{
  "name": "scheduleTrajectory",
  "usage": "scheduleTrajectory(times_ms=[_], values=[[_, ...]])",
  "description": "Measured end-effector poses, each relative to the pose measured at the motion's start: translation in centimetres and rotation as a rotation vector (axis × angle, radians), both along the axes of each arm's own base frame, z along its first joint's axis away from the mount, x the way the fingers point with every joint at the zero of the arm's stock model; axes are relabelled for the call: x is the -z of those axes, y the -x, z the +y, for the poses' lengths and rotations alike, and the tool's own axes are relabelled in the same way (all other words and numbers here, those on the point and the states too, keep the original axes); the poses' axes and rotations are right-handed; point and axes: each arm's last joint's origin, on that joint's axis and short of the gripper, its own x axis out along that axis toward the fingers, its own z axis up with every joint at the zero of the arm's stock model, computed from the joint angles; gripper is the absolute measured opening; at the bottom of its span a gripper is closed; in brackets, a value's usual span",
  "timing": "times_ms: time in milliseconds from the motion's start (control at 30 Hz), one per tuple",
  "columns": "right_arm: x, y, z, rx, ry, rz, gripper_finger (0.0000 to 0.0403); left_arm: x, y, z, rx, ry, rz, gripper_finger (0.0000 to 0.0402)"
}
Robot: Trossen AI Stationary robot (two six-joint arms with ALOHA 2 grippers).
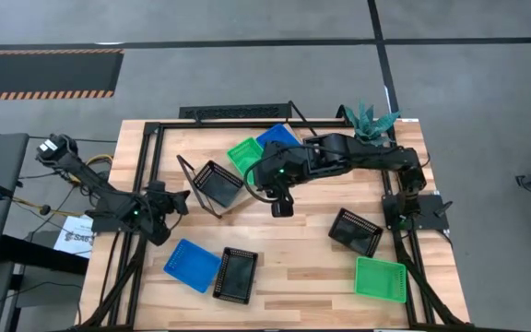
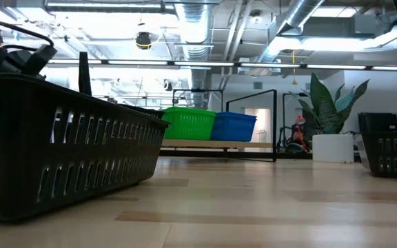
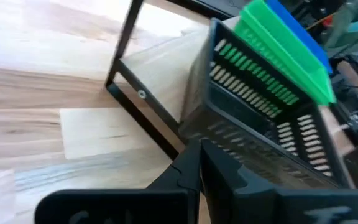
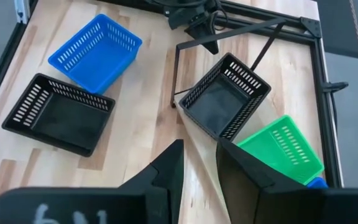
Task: Stack baskets on shelf by color
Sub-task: Put the bottom right black bin on the shelf
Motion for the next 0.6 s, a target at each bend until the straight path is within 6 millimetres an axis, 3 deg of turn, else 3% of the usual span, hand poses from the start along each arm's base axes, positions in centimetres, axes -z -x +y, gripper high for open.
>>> scheduleTrajectory(times_ms=[300, 600], values=[[0.0, -0.1, -1.0, 0.012, 0.013, 0.001, 0.0116, 1.5, -0.4, 0.5, -0.041, 0.046, -0.056, 0.0000], [0.0, -0.1, -1.3, 0.001, 0.031, 0.003, 0.0116, 1.5, -1.2, 1.2, -0.086, 0.026, -0.068, 0.0000]])
